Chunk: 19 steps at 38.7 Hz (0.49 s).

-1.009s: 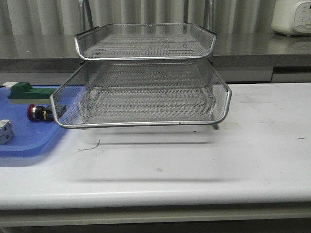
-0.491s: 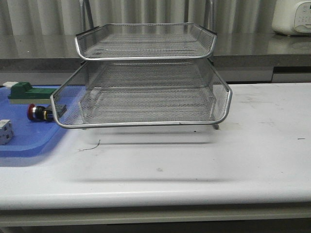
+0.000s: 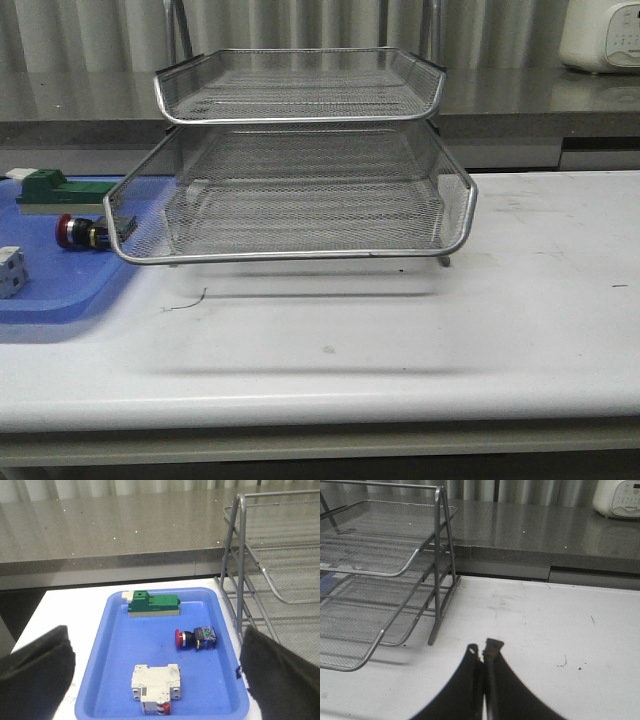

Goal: Place button on rack with both arms

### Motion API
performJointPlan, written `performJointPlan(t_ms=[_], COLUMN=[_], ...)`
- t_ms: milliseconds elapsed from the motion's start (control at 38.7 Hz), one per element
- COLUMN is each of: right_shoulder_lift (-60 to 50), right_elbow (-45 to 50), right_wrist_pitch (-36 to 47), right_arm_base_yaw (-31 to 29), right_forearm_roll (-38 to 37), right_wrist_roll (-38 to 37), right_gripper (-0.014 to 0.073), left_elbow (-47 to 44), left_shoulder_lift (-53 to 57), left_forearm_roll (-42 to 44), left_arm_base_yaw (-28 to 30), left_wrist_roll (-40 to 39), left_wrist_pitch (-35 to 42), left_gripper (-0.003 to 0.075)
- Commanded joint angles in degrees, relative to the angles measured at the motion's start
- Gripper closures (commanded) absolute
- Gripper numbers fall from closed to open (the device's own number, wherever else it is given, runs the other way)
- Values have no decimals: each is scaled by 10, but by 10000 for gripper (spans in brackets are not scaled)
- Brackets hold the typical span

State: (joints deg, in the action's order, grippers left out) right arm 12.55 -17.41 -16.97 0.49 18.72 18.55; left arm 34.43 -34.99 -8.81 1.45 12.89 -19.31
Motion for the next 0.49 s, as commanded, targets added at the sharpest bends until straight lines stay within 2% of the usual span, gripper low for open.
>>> performJointPlan(t_ms=[0,310,466], right_shoulder_lift=[5,5,5], right_elbow=[-15,-15,-15], right_wrist_pitch=[43,43,43], right_arm_base_yaw=[0,0,0], right_forearm_roll=[4,4,4], right_wrist_roll=[6,6,6], right_gripper=[655,655,655], left_elbow=[78,296,411], left_shoulder_lift=[-68,-327,-470], left_forearm_roll=[-4,-4,-17], left_arm_base_yaw=[1,1,1], left_wrist_roll=[24,138,229], left_wrist_pitch=[0,-118,-157], left_gripper=[80,80,80])
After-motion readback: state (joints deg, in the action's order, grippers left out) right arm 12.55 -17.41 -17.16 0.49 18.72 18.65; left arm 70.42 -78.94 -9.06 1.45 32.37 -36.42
